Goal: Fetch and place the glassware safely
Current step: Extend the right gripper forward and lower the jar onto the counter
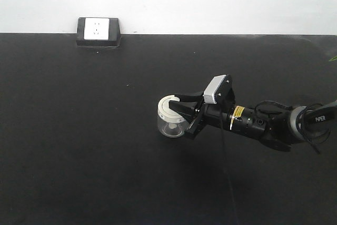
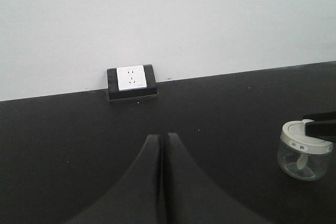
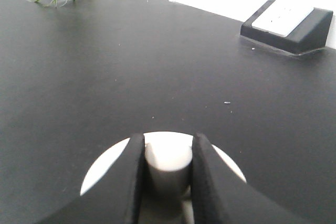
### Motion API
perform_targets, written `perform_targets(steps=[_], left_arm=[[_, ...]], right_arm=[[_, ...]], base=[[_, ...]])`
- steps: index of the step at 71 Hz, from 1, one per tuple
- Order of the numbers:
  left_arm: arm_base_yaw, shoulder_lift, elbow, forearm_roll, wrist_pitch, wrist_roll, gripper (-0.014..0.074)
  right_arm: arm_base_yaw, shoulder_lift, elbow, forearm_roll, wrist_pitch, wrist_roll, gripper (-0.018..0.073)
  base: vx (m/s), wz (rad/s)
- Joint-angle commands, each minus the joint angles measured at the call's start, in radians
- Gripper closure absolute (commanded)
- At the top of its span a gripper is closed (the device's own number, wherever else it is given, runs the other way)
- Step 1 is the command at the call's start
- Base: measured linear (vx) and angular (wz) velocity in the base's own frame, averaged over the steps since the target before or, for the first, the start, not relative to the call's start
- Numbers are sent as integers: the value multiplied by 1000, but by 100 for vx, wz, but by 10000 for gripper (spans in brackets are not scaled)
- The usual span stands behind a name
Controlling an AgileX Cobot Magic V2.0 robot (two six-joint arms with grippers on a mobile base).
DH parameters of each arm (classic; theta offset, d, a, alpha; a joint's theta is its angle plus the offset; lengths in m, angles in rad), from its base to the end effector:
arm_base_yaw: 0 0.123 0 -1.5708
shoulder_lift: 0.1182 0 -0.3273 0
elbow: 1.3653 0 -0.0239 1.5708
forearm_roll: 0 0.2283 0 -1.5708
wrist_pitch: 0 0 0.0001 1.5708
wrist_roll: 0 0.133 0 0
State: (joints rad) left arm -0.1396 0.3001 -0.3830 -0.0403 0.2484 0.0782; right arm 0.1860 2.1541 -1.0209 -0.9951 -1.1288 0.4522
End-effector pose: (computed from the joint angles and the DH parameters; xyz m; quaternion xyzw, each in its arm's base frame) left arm 0.0537 -0.0089 0.3077 0.0689 0.7309 -0.0377 0.6779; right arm 0.4054 0.1789 0.1709 -0.3727 0.6503 0.3376 0.5694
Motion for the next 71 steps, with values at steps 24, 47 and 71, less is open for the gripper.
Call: perform_targets(steps=[24, 47, 71], left_arm=[[-6, 11, -22, -7, -70, -2, 603], [-6, 11, -22, -7, -70, -2, 603], [-6, 11, -22, -7, -70, -2, 603]], right_arm=[[-8, -41, -22, 34, -98, -10, 411], [-8, -41, -22, 34, -125, -33, -28], [-8, -52, -22, 35, -124, -24, -82]], base=[[0, 0], [0, 0], [0, 0]])
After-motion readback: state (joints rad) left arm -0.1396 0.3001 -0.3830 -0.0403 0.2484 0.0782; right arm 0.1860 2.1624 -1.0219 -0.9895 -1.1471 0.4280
